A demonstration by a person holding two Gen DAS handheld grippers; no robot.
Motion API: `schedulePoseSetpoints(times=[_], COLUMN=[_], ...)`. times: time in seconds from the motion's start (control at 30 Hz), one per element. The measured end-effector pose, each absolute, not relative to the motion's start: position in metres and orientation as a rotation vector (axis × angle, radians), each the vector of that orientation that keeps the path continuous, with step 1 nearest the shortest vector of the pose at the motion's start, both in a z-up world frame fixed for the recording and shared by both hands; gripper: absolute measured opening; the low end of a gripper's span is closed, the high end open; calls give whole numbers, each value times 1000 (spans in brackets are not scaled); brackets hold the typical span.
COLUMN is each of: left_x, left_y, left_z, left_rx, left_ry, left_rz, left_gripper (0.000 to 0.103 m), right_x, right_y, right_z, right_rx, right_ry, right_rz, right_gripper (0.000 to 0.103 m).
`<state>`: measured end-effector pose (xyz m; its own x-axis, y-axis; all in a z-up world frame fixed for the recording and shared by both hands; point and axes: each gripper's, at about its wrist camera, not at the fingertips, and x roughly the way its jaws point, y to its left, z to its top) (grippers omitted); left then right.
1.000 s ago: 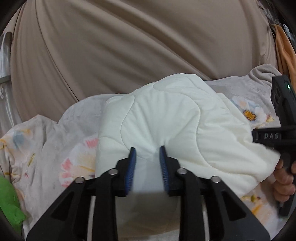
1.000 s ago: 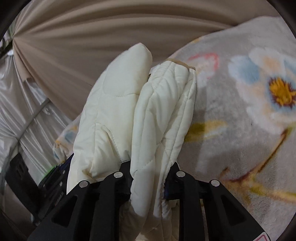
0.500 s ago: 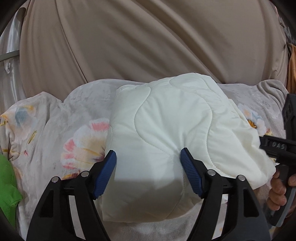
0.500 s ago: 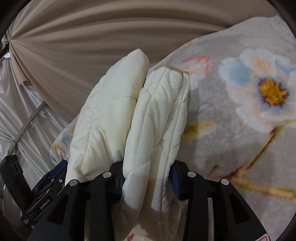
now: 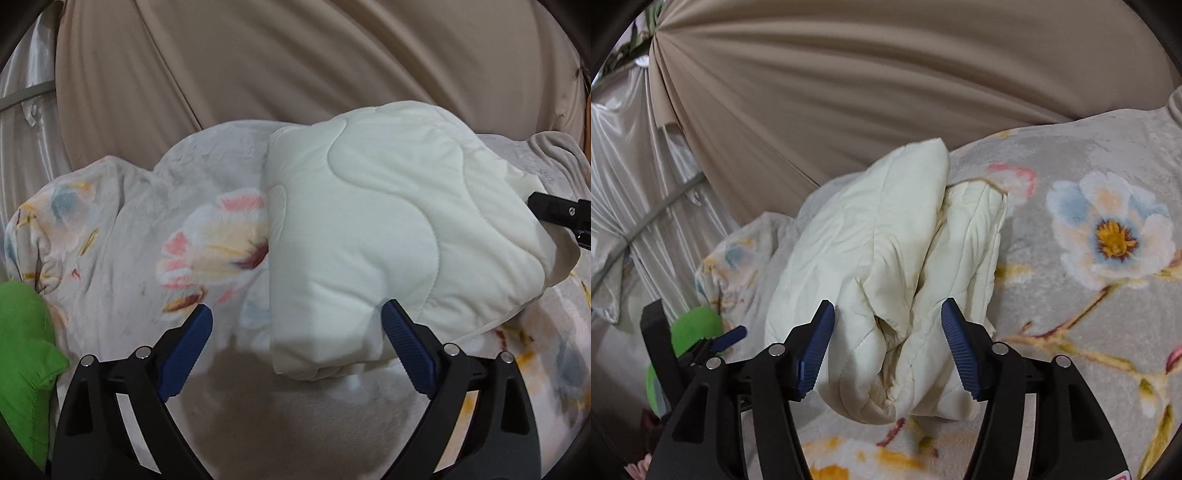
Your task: Fold large clothes
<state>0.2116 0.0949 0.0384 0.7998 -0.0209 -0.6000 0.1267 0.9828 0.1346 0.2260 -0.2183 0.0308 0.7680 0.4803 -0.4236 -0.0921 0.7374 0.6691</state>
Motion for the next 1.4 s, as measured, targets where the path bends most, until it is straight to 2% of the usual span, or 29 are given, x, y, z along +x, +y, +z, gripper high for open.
schedulePoseSetpoints(times=[0.03, 0.1, 0.13, 0.17, 0.27, 0.37, 0.53, 0.73, 0.9, 1.0, 1.03, 1.07, 1.13, 1.3, 1.4], left_x=[211, 207, 204, 203, 205, 209, 204, 190, 213, 226, 228, 229, 231, 231, 230], left_y=[95, 93, 92, 90, 89, 92, 89, 90, 75, 65, 63, 63, 61, 58, 54], left_z=[37, 35, 35, 34, 31, 28, 29, 72, 72, 62, 59, 57, 54, 48, 46], left_rx=[173, 190, 205, 221, 229, 201, 176, 87, 59, 62, 57, 48, 37, 19, 40], left_ry=[646, 653, 648, 642, 639, 660, 674, 582, 623, 665, 672, 676, 681, 697, 694], left_rz=[-83, -100, -111, -114, -111, -119, -144, -152, -117, -94, -89, -86, -85, -114, -104], left_gripper=[92, 92, 92, 92, 94, 95, 95, 95, 95, 95, 95, 95, 96, 97, 97], right_x=[229, 230, 228, 227, 217, 213, 234, 223, 204, 202, 206, 212, 224, 268, 271], right_y=[-213, -210, -210, -211, -218, -223, -228, -232, -223, -217, -216, -215, -214, -199, -194], right_z=[29, 32, 35, 41, 58, 51, -26, 9, 56, 76, 78, 79, 76, 27, 17], right_rx=[665, 643, 635, 636, 641, 616, 699, 665, 586, 471, 448, 434, 423, 319, 294], right_ry=[637, 647, 641, 631, 577, 576, 726, 711, 647, 601, 597, 596, 615, 759, 758], right_rz=[333, 324, 333, 367, 392, 331, 293, 285, 171, 112, 105, 105, 129, 71, 42], right_gripper=[61, 54, 37, 16, 12, 10, 10, 16, 18, 14, 8, 3, 0, 0, 0])
